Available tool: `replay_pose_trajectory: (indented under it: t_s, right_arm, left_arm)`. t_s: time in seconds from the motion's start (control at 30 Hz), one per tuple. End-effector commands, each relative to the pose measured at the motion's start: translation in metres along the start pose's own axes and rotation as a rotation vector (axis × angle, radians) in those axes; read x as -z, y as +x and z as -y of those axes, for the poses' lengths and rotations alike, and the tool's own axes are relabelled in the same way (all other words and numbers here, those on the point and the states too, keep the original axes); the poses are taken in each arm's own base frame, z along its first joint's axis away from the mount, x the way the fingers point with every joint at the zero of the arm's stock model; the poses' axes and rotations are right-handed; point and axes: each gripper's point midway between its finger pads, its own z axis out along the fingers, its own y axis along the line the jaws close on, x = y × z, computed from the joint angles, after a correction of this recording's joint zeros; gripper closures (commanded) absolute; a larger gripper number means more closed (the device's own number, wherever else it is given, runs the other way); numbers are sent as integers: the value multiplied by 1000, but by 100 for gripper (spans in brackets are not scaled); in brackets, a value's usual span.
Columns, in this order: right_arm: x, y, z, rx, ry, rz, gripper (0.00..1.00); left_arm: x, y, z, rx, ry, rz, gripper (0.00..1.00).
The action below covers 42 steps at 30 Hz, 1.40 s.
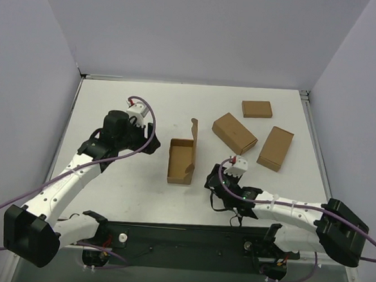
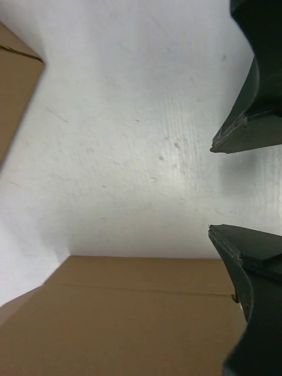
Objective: Fold the paper box
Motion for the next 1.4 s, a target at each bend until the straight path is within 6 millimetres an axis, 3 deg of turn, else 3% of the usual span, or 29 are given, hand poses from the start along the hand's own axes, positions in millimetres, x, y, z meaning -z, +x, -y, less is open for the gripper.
replay_pose_trajectory:
  t_s: [0.0,0.1,0.13,0.17,0.23,0.27,0.37,0.47,0.6,0.73,0.9,1.03,1.07,1.1,1.3,1.37]
  right_arm:
    - [16,-40,12,75,18,91,43]
    - [36,-64,-13,170,-82,84,33]
    - [46,-71,-25,178,-128,65,32]
    - [59,-92,-45,178,-178,79,32]
    - [70,-99,-58,197,-211,40,30]
    - [80,-118,-75,173,-245,59,30]
    - [76,-126,-85,179,-202,32,29]
    - [60,-136,-93,208,-115,-6,30]
    - [30,-129,-103,269,-55,-74,32]
    - [9,-135,-112,307,-45,-98,35]
    - [-7,-130,-116,401,-91,-165,61]
    - [1,-138,-118,495,-166,-168,75]
    - [2,-141,-115,545,-178,-165,89]
    - [6,-146,-113,560,-190,-154,98]
    - [23,-152,-107,769,-342,-152,100]
    - [32,-145,-115,817,-453,-175,100]
  left_arm:
    - [1,-13,16,-41,83,43,26]
    - [4,-25,25,-38,110,60,26]
    - [4,-27,28,-36,126,58,26]
    - [5,-31,31,-31,134,64,26]
    - [6,-37,33,-28,145,86,26]
    - [6,-37,33,-24,143,89,26]
    - [3,-32,28,-27,122,84,26]
    - [2,-24,23,-30,104,63,26]
    - [3,-23,19,-32,84,64,26]
    - [7,-24,12,-42,53,77,26]
    - [10,-21,8,-54,39,75,26]
    - [12,-20,14,-71,71,72,26]
    - [13,-21,16,-74,85,74,26]
    - [14,-22,20,-79,104,82,26]
    - [21,-24,42,-113,233,104,26]
    - [21,-22,48,-124,272,100,25]
